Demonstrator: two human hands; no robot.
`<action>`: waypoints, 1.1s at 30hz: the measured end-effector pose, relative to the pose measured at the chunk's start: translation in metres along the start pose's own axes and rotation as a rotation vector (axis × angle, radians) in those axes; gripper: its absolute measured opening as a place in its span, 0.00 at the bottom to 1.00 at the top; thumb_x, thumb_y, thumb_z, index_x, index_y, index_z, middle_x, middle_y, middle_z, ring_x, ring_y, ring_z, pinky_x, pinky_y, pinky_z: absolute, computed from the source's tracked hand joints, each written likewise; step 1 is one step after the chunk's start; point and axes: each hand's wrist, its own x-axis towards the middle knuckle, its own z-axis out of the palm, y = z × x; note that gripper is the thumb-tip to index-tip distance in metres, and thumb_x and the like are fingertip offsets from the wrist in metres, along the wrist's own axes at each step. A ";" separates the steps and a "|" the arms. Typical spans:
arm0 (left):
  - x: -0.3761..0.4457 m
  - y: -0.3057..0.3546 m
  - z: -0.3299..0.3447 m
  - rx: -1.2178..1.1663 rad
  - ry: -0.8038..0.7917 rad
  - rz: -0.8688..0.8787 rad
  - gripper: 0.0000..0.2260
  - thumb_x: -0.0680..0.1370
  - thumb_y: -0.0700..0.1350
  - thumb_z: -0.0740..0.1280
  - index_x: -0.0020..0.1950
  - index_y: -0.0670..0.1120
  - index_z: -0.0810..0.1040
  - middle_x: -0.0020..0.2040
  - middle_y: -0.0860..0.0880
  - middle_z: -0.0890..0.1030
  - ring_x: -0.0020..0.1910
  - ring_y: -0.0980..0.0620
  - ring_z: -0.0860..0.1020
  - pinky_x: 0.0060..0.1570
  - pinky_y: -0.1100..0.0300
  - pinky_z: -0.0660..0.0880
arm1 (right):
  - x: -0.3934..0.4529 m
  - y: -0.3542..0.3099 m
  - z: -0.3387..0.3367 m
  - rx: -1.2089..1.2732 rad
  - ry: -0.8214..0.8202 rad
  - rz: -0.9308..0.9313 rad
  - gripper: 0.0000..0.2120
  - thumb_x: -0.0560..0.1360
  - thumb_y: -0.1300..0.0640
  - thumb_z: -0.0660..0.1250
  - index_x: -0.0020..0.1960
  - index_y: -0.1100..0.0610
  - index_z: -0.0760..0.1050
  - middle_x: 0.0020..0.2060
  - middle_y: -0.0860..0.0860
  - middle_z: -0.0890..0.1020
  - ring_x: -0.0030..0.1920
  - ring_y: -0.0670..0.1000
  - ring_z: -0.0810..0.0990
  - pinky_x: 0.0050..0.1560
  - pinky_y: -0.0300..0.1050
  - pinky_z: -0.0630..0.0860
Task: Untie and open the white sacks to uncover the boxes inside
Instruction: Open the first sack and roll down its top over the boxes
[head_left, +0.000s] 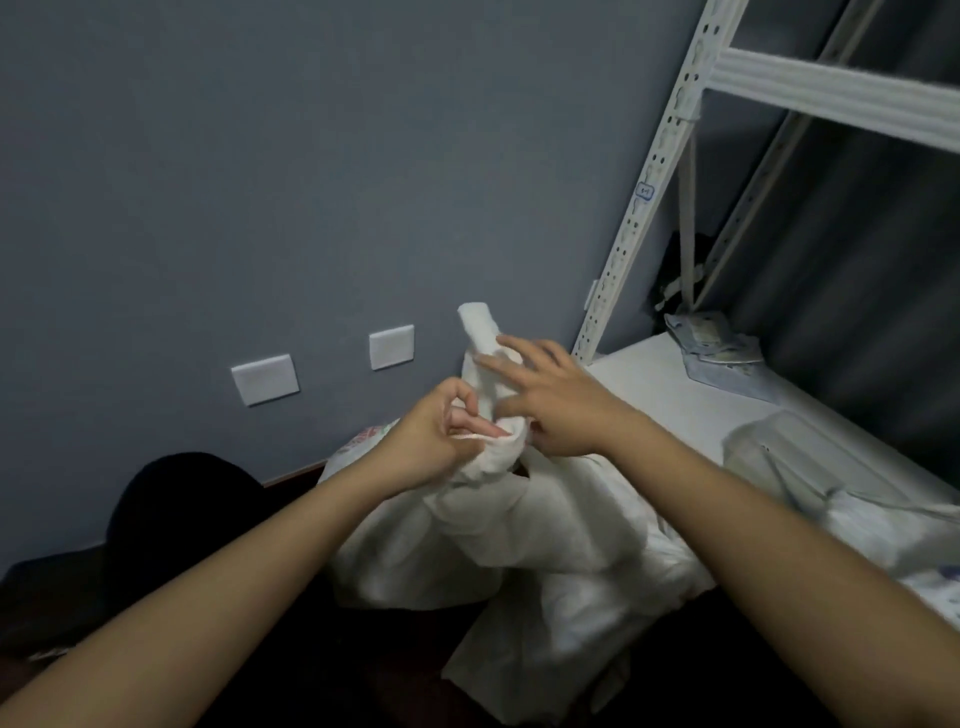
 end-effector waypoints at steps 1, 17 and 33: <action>-0.004 0.001 -0.005 0.066 -0.044 0.021 0.16 0.74 0.25 0.62 0.44 0.46 0.63 0.46 0.43 0.83 0.39 0.64 0.80 0.36 0.72 0.70 | 0.005 0.003 -0.001 -0.155 -0.057 -0.088 0.13 0.65 0.58 0.72 0.48 0.47 0.82 0.72 0.51 0.68 0.76 0.59 0.56 0.72 0.58 0.53; -0.009 0.017 -0.048 0.234 -0.222 -0.219 0.20 0.75 0.60 0.66 0.48 0.41 0.78 0.44 0.51 0.79 0.44 0.55 0.75 0.46 0.60 0.70 | 0.012 -0.009 -0.036 0.362 -0.231 0.206 0.08 0.69 0.49 0.72 0.36 0.48 0.73 0.33 0.45 0.77 0.36 0.47 0.76 0.37 0.44 0.71; -0.011 0.024 -0.063 0.309 0.106 -0.135 0.23 0.79 0.61 0.54 0.47 0.44 0.77 0.47 0.48 0.79 0.47 0.50 0.76 0.46 0.62 0.70 | 0.045 -0.018 -0.033 0.670 -0.293 0.269 0.14 0.68 0.49 0.76 0.46 0.55 0.77 0.36 0.46 0.77 0.35 0.45 0.74 0.36 0.36 0.68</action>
